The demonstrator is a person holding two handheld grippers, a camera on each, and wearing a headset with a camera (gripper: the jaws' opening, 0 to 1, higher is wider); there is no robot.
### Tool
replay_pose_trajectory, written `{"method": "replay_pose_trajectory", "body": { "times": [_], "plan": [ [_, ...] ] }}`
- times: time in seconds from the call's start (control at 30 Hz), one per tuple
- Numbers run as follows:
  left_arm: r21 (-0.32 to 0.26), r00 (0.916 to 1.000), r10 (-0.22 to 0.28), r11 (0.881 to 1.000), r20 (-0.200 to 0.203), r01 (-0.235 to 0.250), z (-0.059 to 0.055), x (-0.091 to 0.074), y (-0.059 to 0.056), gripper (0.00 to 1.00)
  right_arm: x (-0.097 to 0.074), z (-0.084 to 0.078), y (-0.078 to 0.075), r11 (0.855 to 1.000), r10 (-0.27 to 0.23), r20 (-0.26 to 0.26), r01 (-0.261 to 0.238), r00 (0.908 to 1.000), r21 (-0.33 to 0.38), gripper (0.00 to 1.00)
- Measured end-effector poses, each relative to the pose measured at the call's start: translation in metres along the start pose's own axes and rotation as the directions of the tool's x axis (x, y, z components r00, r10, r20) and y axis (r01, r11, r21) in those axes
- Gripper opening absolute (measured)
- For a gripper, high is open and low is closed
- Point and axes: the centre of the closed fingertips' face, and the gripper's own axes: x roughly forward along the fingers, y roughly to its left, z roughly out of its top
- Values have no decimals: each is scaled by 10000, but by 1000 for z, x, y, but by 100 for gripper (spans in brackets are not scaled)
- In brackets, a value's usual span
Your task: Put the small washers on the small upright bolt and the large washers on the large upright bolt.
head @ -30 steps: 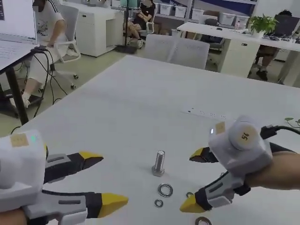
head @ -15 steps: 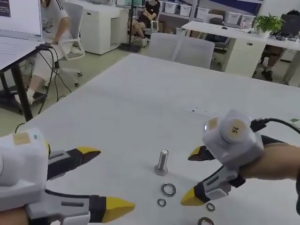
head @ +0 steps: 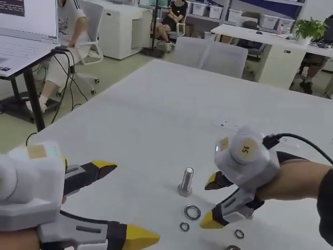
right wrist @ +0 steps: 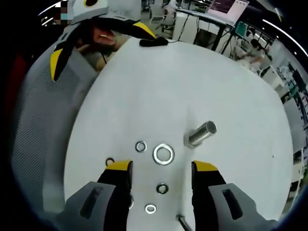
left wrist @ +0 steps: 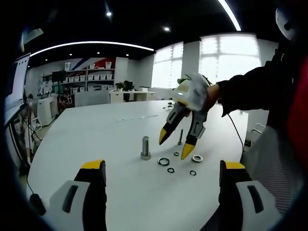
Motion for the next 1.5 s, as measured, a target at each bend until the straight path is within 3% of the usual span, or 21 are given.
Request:
{"method": "replay_pose_trajectory", "body": {
  "times": [0.27,0.77,1.5],
  "plan": [
    [-68,9995,-212,9998,-221,210,-4,2,-4,99,9,2,-1,9998,34,-366,-42,9993,-212,41],
    [-126,9997,-216,9997,-65,215,-3,3,-5,99,24,2,-1,9962,109,-1243,-216,9922,-848,33],
    [-137,9995,-302,9995,-17,302,-2,6,-9,97,31,-6,-3,9943,352,-1901,-536,9811,-924,29]
  ]
}}
